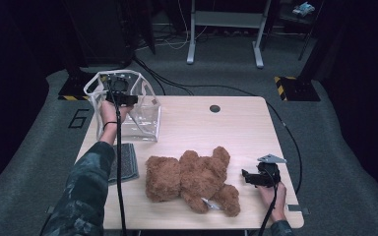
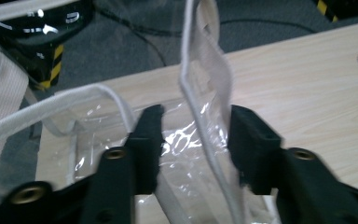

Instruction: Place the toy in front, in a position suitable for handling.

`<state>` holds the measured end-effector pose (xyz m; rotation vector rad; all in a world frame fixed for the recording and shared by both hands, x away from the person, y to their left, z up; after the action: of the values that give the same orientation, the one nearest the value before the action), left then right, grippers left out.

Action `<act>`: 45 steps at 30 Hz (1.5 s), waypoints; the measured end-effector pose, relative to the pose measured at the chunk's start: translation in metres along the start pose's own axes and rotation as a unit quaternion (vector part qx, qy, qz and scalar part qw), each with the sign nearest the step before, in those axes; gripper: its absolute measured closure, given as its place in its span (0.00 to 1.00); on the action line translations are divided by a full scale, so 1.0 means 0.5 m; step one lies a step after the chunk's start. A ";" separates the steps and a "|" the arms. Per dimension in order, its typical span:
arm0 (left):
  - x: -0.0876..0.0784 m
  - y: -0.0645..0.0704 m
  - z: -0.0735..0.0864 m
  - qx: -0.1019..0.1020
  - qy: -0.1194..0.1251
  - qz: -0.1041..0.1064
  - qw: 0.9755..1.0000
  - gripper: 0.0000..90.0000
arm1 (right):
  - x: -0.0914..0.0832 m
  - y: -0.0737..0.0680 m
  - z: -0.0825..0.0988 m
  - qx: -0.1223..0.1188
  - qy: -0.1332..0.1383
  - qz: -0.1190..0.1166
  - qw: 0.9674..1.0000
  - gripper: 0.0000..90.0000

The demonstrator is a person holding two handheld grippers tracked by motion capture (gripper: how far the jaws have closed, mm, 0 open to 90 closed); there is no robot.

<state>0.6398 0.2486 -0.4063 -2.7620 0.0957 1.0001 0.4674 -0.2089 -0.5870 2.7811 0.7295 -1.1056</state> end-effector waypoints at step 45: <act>0.059 -0.011 0.109 -0.059 0.004 -0.017 0.998 0.87 | 0.001 0.000 0.000 -0.002 -0.002 0.002 1.000 0.16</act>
<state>0.6292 0.2658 -0.4653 -2.8633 -0.0088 1.0177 0.4677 -0.2086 -0.5875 2.7745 0.7256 -1.1083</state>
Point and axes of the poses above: each handheld gripper's, and its own axes: x roughly forward along the jaws, z roughly out of its underside, y roughly to its right, the point moved 9 cm from there along x, roughly forward along the jaws, and after that the axes turned 7 degrees about -z, right-handed, at the moved point
